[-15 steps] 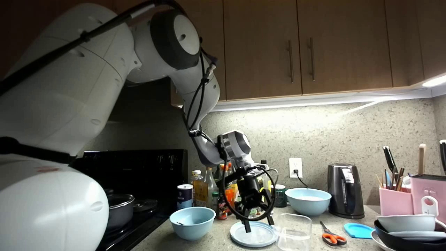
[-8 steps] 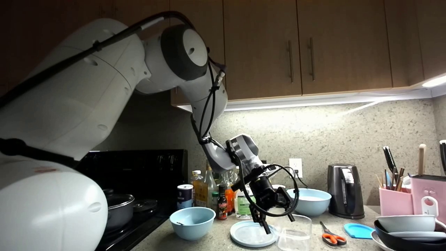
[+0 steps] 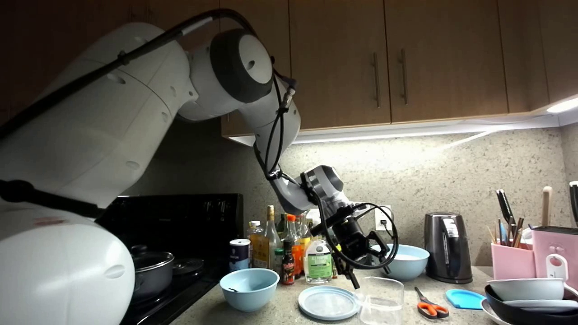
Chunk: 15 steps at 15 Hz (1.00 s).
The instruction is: Pick up the spoon and put it in the bowl
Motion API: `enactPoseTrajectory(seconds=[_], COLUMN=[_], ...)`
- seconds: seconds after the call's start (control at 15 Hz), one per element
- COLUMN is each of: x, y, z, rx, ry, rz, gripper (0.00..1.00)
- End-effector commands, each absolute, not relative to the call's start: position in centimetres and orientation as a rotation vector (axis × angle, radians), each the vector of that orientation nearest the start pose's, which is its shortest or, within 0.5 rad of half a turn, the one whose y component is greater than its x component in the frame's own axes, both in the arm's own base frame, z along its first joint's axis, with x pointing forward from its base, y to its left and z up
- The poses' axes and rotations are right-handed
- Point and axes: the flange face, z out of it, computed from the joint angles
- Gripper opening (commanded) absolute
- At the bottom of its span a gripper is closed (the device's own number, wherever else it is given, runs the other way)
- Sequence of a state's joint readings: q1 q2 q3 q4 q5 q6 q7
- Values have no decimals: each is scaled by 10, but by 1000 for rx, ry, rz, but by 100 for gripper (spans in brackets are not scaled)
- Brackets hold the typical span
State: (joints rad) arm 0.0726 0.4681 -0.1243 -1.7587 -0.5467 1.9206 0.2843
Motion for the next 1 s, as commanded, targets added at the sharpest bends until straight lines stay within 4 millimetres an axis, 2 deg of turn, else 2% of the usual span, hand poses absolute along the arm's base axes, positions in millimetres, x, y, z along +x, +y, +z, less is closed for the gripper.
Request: enactPoseTrajectory(seconds=[0.0,0.13,0.2,0.33,0.53,0.93], x=[646,656,648,654,655,703], y=[-94,-101,-96,-103,-100,-101], z=[330,336,331,339,336,336], rx=[2671,2769,2694,2734,2742,2837], ry=[-225,-334,-286,-341,-342,-387], rz=[-214,-242,-229,-214,-218,-139], gripper=[100,100,100,100,100,100])
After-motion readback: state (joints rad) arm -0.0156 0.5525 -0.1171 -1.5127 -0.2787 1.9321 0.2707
